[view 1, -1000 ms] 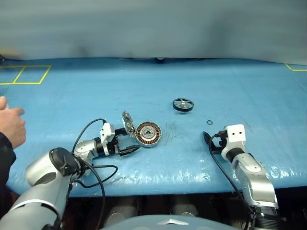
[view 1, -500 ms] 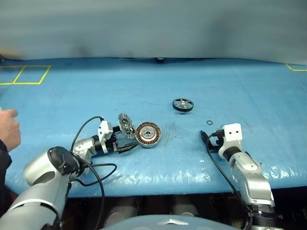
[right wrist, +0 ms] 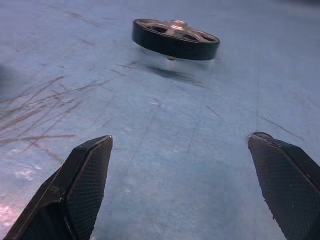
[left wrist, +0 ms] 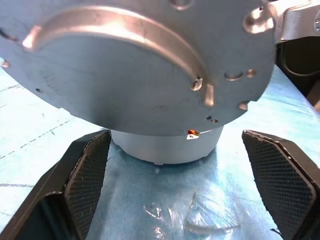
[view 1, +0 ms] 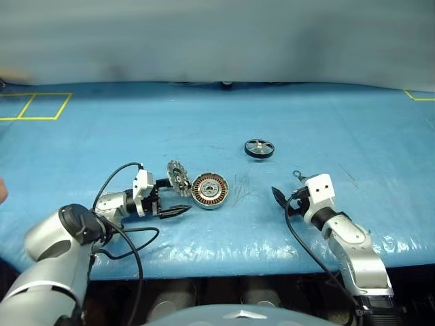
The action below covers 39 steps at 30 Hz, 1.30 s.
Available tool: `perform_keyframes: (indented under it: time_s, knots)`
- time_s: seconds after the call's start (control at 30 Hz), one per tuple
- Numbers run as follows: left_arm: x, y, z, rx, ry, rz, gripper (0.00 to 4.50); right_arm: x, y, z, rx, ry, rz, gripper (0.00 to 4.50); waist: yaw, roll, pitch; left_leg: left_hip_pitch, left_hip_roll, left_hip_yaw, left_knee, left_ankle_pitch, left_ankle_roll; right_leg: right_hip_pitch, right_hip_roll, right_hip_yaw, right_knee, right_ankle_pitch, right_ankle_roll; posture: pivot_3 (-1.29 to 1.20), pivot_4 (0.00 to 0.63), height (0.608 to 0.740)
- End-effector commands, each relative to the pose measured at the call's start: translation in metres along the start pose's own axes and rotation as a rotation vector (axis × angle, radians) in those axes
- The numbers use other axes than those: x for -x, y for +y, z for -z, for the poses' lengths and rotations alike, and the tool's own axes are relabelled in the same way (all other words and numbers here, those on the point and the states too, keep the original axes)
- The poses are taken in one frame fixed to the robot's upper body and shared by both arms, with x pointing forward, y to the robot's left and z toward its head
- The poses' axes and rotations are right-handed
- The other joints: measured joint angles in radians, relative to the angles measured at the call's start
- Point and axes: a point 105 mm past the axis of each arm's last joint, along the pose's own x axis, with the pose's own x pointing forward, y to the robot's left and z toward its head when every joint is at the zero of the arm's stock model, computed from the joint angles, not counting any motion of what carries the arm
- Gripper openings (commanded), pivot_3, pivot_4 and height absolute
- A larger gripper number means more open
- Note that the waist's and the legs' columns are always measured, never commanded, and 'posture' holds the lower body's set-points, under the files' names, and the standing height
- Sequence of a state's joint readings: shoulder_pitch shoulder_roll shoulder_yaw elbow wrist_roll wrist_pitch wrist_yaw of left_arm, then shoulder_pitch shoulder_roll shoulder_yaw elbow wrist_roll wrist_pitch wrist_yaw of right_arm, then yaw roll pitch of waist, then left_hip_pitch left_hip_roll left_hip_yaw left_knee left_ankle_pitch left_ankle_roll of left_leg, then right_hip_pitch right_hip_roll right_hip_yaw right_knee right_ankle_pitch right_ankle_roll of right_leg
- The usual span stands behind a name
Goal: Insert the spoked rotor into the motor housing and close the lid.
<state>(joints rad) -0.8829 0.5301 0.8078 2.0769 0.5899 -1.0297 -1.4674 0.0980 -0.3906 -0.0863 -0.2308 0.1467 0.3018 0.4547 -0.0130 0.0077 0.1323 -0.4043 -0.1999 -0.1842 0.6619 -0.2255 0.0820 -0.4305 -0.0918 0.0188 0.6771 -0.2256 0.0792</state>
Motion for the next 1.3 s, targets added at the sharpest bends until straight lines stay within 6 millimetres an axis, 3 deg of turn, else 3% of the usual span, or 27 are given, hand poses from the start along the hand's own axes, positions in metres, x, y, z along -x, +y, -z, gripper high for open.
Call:
perform_keyframes:
  time_s: [0.03,0.3,0.5,0.6,0.73,0.87,1.07,1.3]
  knots:
    - [0.006,-0.001,-0.003,-0.026,0.044,0.039,4.45,0.002,0.015,-0.023,0.064,-0.080,-0.099,4.50,0.000,0.000,0.000,0.000,0.000,0.000,0.000,0.000,0.000,0.000,0.000,0.000,0.000,0.000,0.000,0.00,0.150,0.740]
    - [0.007,-0.003,0.004,-0.120,0.149,0.061,4.45,0.007,0.051,-0.030,0.246,-0.020,-0.359,4.50,0.003,0.000,0.000,0.000,0.000,0.000,0.000,0.000,0.000,0.000,0.000,0.000,0.000,0.000,0.000,0.00,0.150,0.740]
    - [-0.001,-0.008,0.011,-0.111,0.164,0.072,4.45,0.011,0.064,-0.041,0.600,0.086,-0.589,4.50,0.002,-0.001,0.001,0.000,0.000,0.000,0.001,0.000,0.000,0.001,0.000,-0.001,-0.001,0.000,0.001,0.00,0.150,0.740]
    - [-0.004,-0.009,0.012,-0.110,0.164,0.079,4.45,0.003,0.065,-0.050,0.827,0.138,-0.681,4.50,0.001,-0.002,0.001,-0.001,0.000,0.000,0.001,0.000,0.000,0.001,-0.001,-0.002,-0.001,-0.003,0.005,0.00,0.150,0.740]
    - [-0.006,-0.008,0.012,-0.112,0.160,0.071,4.45,-0.012,0.072,-0.060,0.997,0.164,-0.776,4.50,-0.001,-0.003,0.002,-0.005,0.001,0.000,0.001,0.000,0.000,-0.001,-0.001,-0.003,-0.001,-0.002,0.003,0.00,0.150,0.740]
    - [-0.008,-0.011,0.015,-0.102,0.145,0.059,4.45,-0.025,0.081,-0.055,1.177,0.260,-0.896,4.50,0.000,-0.003,0.002,-0.011,0.001,0.000,0.004,0.003,-0.002,-0.009,-0.001,-0.003,-0.001,0.000,0.000,0.00,0.150,0.740]
    - [-0.006,-0.015,0.022,-0.088,0.163,0.055,4.45,-0.031,0.099,-0.063,1.341,0.263,-1.000,4.50,0.001,-0.003,0.001,-0.014,0.000,0.000,0.004,0.003,-0.002,-0.013,-0.002,-0.003,0.000,0.000,0.000,0.00,0.150,0.740]
    - [-0.009,-0.016,0.022,-0.078,0.149,0.057,4.45,-0.040,0.111,-0.083,1.445,0.227,-0.990,4.50,0.000,-0.003,0.001,-0.013,0.000,0.000,0.004,0.004,-0.004,-0.013,-0.001,-0.003,0.003,0.000,0.000,0.00,0.150,0.740]
